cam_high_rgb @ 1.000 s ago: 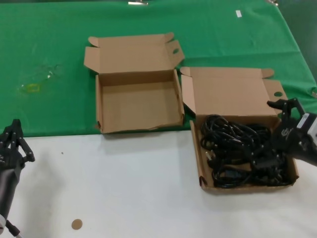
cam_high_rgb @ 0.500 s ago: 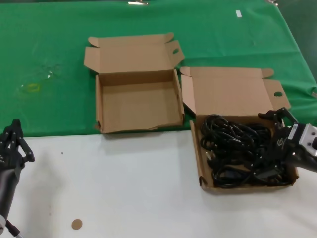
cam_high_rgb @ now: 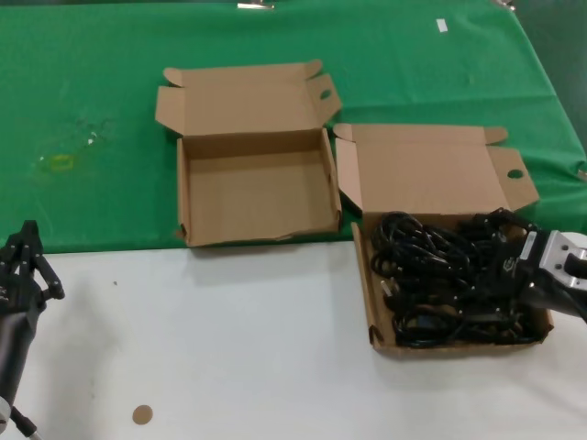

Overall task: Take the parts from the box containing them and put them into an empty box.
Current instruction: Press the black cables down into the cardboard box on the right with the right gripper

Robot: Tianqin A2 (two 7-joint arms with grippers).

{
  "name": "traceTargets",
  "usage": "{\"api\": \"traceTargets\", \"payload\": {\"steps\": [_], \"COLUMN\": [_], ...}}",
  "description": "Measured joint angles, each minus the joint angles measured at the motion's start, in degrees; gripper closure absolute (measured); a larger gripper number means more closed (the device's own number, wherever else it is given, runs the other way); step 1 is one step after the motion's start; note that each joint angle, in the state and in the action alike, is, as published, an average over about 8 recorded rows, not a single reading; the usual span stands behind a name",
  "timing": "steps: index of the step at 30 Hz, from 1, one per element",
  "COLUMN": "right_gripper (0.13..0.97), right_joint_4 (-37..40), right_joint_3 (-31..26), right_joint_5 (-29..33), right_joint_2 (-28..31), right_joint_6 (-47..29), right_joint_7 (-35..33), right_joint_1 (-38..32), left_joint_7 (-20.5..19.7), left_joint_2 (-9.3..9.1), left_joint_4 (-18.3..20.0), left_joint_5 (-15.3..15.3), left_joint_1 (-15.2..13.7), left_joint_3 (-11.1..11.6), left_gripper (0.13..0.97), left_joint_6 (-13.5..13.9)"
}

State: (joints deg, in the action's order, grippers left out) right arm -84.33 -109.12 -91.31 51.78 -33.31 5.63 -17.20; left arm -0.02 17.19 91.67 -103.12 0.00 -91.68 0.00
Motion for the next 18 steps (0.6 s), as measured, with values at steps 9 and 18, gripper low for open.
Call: {"api": "traceTargets", "payload": {"steps": [9, 18], "right_gripper": [0.454, 0.658], "right_joint_4": [0.83, 1.33], "right_joint_3": [0.29, 0.78], "right_joint_5": [1.64, 2.86], "right_joint_2": [-1.35, -2.07], "right_joint_6": [-1.37, -2.39], "right_joint_7": [-0.87, -1.85], "right_joint_1": [-0.53, -0.82], "left_joint_7": [0.0, 0.0], "left_joint_2": [0.0, 0.0], "left_joint_4": [0.0, 0.0], "left_joint_5": [0.0, 0.01], "left_joint_1": [0.0, 0.0], "left_joint_3": [0.0, 0.0], "left_gripper": [0.953, 0.953], "left_joint_6": [0.0, 0.0]}}
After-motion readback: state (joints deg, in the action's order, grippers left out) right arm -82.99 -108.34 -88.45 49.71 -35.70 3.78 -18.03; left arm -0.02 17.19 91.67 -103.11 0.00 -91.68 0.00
